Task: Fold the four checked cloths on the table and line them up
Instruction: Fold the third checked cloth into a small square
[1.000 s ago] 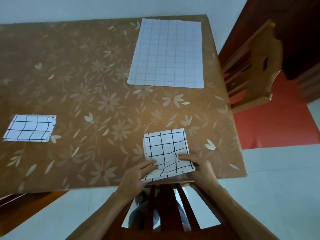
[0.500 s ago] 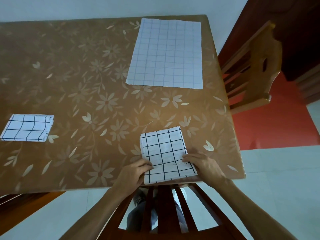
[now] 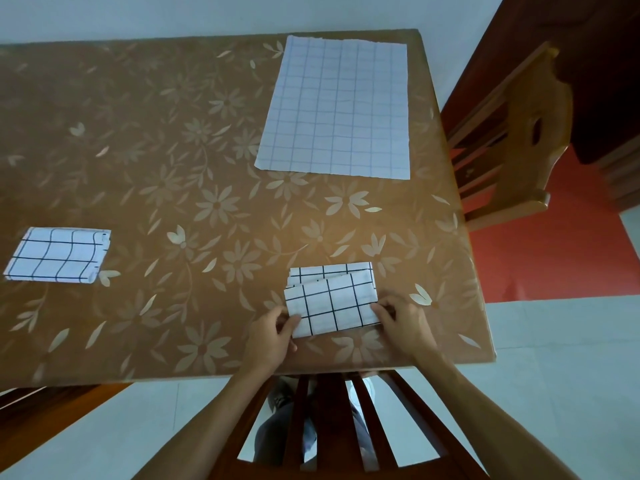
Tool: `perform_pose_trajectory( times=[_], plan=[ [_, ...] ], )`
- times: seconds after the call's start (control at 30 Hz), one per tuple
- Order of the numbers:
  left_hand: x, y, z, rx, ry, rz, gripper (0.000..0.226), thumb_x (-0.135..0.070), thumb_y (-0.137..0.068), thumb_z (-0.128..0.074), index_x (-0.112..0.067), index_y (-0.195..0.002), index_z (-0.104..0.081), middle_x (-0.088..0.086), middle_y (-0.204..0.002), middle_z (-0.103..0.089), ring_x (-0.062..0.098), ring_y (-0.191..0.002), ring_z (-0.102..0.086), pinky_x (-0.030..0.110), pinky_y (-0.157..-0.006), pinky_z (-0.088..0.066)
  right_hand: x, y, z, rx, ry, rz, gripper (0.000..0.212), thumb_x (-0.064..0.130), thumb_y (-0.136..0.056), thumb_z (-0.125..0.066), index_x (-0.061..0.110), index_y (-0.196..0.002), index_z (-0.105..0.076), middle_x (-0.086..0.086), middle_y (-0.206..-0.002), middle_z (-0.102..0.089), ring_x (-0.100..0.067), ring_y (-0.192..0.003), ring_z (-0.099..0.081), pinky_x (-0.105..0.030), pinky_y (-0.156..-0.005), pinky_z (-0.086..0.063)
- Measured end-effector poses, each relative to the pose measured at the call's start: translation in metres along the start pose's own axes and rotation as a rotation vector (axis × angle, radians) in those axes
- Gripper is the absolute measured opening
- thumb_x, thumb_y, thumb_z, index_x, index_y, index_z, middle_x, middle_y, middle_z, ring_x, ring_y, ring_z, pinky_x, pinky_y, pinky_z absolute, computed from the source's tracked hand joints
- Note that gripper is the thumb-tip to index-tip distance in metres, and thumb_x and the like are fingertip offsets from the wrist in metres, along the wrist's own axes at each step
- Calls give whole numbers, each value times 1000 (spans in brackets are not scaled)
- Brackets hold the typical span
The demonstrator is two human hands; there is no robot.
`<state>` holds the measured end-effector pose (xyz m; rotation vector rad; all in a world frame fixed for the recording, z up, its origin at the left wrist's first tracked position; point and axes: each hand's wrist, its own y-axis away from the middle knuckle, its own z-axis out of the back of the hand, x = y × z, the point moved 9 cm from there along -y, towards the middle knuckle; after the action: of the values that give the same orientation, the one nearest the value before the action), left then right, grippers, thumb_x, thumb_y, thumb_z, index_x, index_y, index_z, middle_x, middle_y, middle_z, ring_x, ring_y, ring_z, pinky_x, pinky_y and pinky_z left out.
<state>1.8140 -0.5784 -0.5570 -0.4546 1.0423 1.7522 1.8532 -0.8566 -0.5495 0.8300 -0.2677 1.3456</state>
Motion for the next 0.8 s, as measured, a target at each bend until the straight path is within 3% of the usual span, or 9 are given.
perform_pose_trajectory(
  times=[0.13, 0.3, 0.47, 0.63, 0.7, 0.8],
  plan=[
    [-6, 2, 2, -45, 38, -23, 26, -43, -96, -59, -25, -115, -58, -8, -83, -73, 8, -51, -66, 36, -66, -60, -2, -1, 1, -46, 0, -56, 23, 34, -96, -57, 14, -89, -67, 2, -80, -68, -18, -72, -60, -32, -63, -47],
    [-8, 0, 7, -81, 43, -79, 45, -38, -94, -64, -24, -134, -49, -10, -85, -72, 7, -55, -67, 35, -63, -60, -2, -1, 1, -78, 20, -102, 25, 35, -98, -54, 14, -93, -67, 1, -85, -67, -17, -74, -57, -28, -62, -39],
    [-14, -6, 10, -96, -109, -163, 46, -41, -95, -62, -26, -136, -47, -13, -83, -68, 4, -57, -65, 31, -58, -59, -3, -2, -1, -96, 17, -136, 25, 36, -98, -51, 15, -95, -65, -2, -88, -69, -22, -79, -62, -35, -66, -48],
    [-18, -7, 9, -113, -198, -193, 47, -47, -96, -54, -25, -137, -48, -13, -79, -65, 3, -55, -63, 27, -56, -57, 1, 0, 4, -134, -62, -164, 19, 35, -96, -56, 19, -106, -55, 6, -91, -67, -17, -83, -65, -39, -70, -55],
    [-18, -6, 7, -128, -246, -210, 49, -52, -97, -47, -25, -138, -48, -13, -80, -66, 4, -60, -63, 28, -59, -57, 1, -2, 6, -154, -67, -171, 19, 35, -95, -58, 21, -107, -53, 5, -92, -70, -16, -84, -66, -39, -70, -56],
    [-25, -4, 4, -203, -420, -234, 40, -41, -101, -49, -20, -135, -51, -4, -95, -68, 12, -76, -66, 30, -63, -57, 3, -5, 6, -169, -55, -157, 20, 36, -94, -58, 22, -107, -52, 7, -88, -71, -16, -82, -67, -38, -67, -55]
  ],
)
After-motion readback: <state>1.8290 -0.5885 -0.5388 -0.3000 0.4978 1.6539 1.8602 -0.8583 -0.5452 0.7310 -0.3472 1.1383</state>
